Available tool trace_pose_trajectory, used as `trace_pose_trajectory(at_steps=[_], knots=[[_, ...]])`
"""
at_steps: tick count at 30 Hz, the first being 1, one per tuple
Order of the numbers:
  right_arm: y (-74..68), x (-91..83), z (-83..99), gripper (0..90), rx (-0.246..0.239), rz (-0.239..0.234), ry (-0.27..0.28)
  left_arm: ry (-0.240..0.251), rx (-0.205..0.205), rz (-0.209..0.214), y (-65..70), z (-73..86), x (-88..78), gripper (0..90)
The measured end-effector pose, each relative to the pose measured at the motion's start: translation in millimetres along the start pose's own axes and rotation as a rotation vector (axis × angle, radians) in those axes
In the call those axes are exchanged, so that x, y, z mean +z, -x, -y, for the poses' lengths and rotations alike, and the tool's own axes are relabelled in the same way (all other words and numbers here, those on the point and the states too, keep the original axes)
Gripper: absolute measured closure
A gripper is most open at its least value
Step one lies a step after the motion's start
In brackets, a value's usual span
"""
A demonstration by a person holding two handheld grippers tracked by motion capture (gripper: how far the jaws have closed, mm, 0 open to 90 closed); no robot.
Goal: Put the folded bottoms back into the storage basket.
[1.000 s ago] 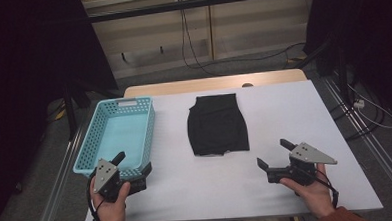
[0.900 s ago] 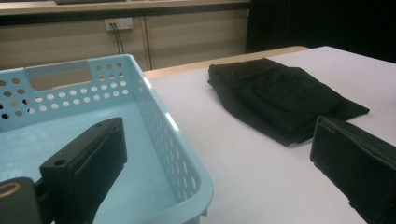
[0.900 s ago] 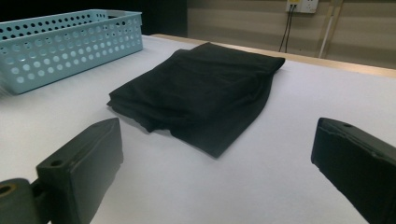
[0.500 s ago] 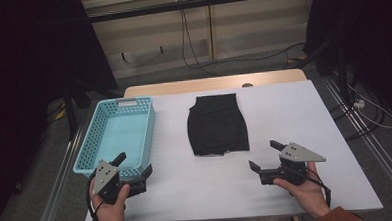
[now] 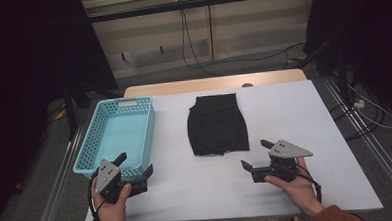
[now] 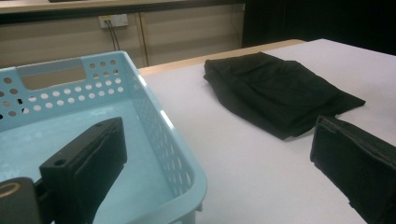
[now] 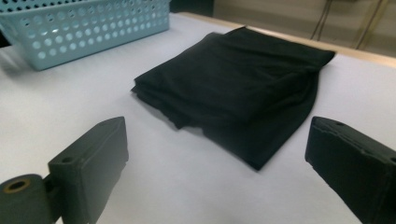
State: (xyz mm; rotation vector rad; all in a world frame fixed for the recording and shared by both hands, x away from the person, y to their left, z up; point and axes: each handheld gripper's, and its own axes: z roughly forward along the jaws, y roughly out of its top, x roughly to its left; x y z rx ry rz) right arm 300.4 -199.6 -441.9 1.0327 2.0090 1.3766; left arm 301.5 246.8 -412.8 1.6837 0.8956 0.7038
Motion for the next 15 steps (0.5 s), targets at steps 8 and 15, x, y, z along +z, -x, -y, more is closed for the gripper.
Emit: trace_pose_trajectory(at_steps=[8, 15], knots=[[-6.9, 14.4, -5.9, 7.7, -0.04, -0.043, -0.033, 0.0, -0.002, 0.01, 0.0, 0.2, -0.2, 3.8], [-7.4, 24.9, -18.3, 9.0, -0.036, -0.1, -0.14, -0.003, 0.001, 0.009, 0.1, 0.1, 0.4, 3.7]])
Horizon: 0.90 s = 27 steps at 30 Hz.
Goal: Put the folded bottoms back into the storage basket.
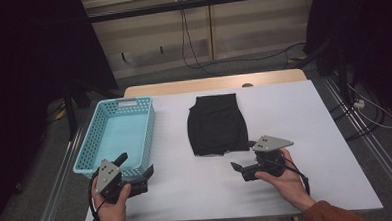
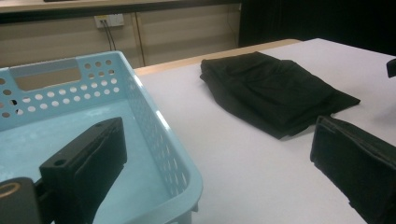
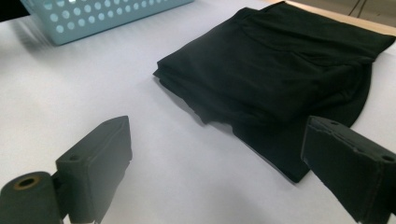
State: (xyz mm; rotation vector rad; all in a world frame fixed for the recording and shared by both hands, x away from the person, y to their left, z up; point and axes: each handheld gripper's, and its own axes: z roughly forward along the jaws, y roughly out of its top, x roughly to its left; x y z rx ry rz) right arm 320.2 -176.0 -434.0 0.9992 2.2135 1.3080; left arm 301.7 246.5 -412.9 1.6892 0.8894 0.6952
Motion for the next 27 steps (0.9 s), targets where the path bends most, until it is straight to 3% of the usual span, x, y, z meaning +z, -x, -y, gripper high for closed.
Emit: trace_pose_trajectory(at_steps=[2, 3, 11, 14, 19, 23, 27], knots=[[0.6, 1.6, -2.0, 9.4, -0.005, -0.009, -0.011, -0.003, 0.002, -0.001, -0.2, 0.0, 0.2, 3.7], [1.3, 5.9, -5.6, 8.8, -0.019, -0.023, -0.046, -0.003, 0.002, -0.002, -0.1, 0.1, 0.2, 3.7], [2.0, 18.0, -15.2, 4.8, -0.033, -0.062, -0.107, 0.001, -0.002, -0.005, 0.2, 0.4, 0.2, 3.7], [5.1, 22.3, -23.4, 5.7, -0.022, -0.127, -0.155, 0.001, -0.003, -0.006, 0.5, 0.4, -0.1, 3.8], [8.5, 28.5, -33.5, 11.3, -0.065, -0.108, -0.163, 0.001, -0.001, -0.007, 0.0, 0.4, -0.3, 3.8], [12.4, 34.8, -37.7, 11.4, -0.095, -0.122, -0.182, 0.0, 0.003, -0.007, -0.1, 0.2, -0.7, 3.8], [16.0, 43.3, -41.9, 12.2, -0.116, -0.105, -0.195, 0.0, 0.002, -0.004, -0.1, 0.2, -0.6, 3.8]])
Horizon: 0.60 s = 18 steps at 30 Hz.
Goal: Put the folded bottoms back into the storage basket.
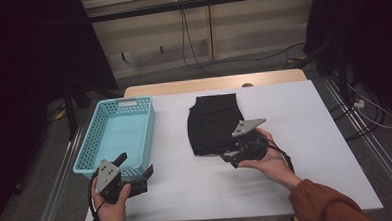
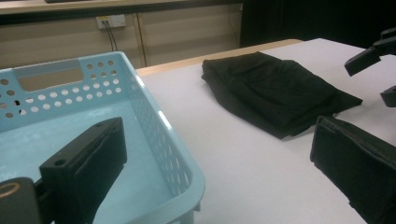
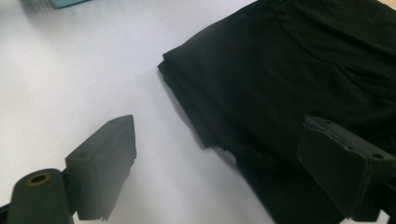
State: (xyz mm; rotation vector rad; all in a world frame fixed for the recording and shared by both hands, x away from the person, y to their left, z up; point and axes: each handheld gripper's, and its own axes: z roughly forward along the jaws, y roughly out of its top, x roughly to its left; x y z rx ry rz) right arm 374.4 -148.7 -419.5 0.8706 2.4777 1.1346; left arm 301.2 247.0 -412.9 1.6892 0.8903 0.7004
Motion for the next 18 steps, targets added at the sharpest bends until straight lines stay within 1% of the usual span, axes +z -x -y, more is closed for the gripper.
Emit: trace_pose_trajectory(at_steps=[3, 5, 7, 8, 9, 11, 13, 15, 16, 17, 18], knots=[[5.4, 4.3, -5.1, 17.1, -0.009, -0.003, 0.0, 0.0, 0.0, 0.0, 0.0, 0.0, 0.0, 3.7], [9.1, 6.0, -9.8, 21.2, -0.024, 0.006, 0.01, -0.001, -0.001, 0.0, 0.1, 0.1, 0.1, 3.7], [12.6, 7.1, -15.2, 32.4, -0.029, -0.008, 0.021, -0.001, -0.001, 0.001, 0.0, 0.0, 0.2, 3.8], [13.9, 7.8, -18.2, 34.8, -0.046, -0.012, 0.023, 0.0, -0.003, 0.001, 0.0, 0.0, 0.2, 3.7], [14.9, 8.5, -21.4, 34.6, -0.057, -0.006, 0.022, -0.001, -0.001, 0.001, -0.1, 0.0, 0.0, 3.7], [19.1, 10.8, -26.1, 34.6, -0.054, -0.011, 0.033, 0.0, -0.003, 0.002, -0.2, 0.0, -0.1, 3.7], [21.2, 15.4, -26.9, 34.6, -0.055, -0.011, 0.027, 0.002, 0.002, 0.002, -0.8, 0.0, -0.4, 3.7], [22.1, 23.1, -24.1, 33.9, -0.06, -0.018, 0.009, 0.001, -0.002, 0.003, -0.8, 0.1, -0.4, 3.7], [22.0, 31.2, -21.4, 29.3, -0.072, -0.014, -0.017, 0.001, -0.002, 0.002, -0.8, 0.1, -0.4, 3.7], [22.0, 31.2, -21.4, 29.3, -0.072, -0.014, -0.017, 0.002, -0.004, 0.003, -0.6, 0.1, -0.2, 3.7], [22.2, 35.1, -20.6, 29.3, -0.073, -0.01, -0.024, 0.001, -0.003, 0.004, -0.5, 0.1, -0.1, 3.7]])
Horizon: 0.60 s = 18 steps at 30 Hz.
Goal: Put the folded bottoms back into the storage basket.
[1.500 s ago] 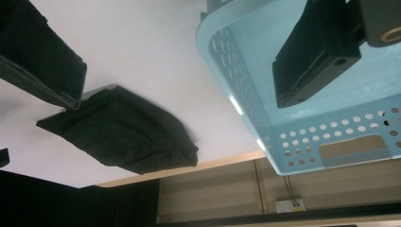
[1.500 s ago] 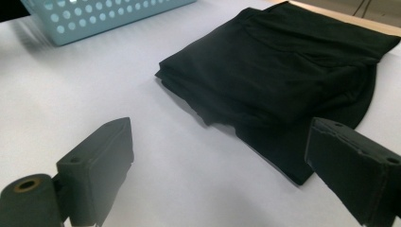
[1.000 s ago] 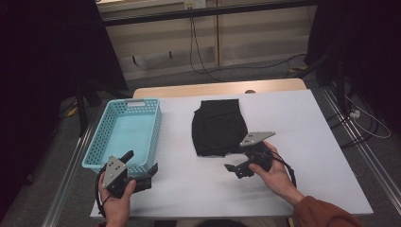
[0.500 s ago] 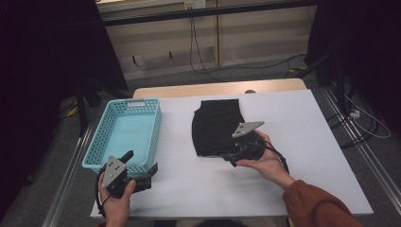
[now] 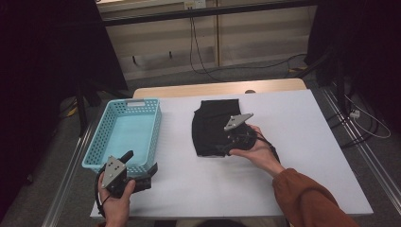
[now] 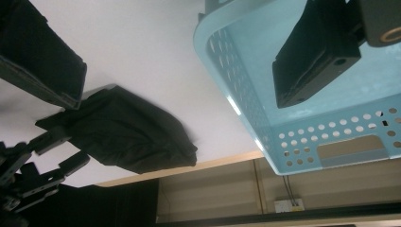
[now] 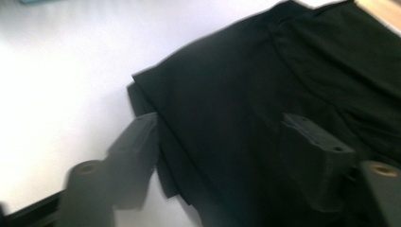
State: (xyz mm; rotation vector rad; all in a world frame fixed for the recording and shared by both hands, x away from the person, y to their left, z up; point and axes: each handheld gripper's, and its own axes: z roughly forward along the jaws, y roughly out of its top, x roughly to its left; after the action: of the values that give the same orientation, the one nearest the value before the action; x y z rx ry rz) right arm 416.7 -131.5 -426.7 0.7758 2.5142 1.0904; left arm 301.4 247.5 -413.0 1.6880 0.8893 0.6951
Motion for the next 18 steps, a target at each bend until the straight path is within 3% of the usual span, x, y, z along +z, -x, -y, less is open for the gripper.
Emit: trace_pose_trajectory(at_steps=[2, 9, 10, 18], knots=[[-1.0, 6.4, 1.3, 34.3, -0.015, 0.0, -0.029, 0.002, -0.002, 0.0, 0.3, 0.0, 0.0, 3.8], [-6.2, 15.8, 3.3, 24.6, -0.077, -0.023, -0.065, -0.002, -0.002, 0.005, 0.6, 0.0, 0.0, 3.8], [-8.9, 15.9, 3.8, 23.5, -0.112, -0.023, -0.082, 0.0, -0.003, 0.004, 0.3, 0.0, 0.0, 3.7], [-10.1, 25.9, 9.8, 24.9, -0.156, -0.027, -0.133, -0.003, -0.001, 0.01, 0.5, -0.1, -0.7, 3.7]])
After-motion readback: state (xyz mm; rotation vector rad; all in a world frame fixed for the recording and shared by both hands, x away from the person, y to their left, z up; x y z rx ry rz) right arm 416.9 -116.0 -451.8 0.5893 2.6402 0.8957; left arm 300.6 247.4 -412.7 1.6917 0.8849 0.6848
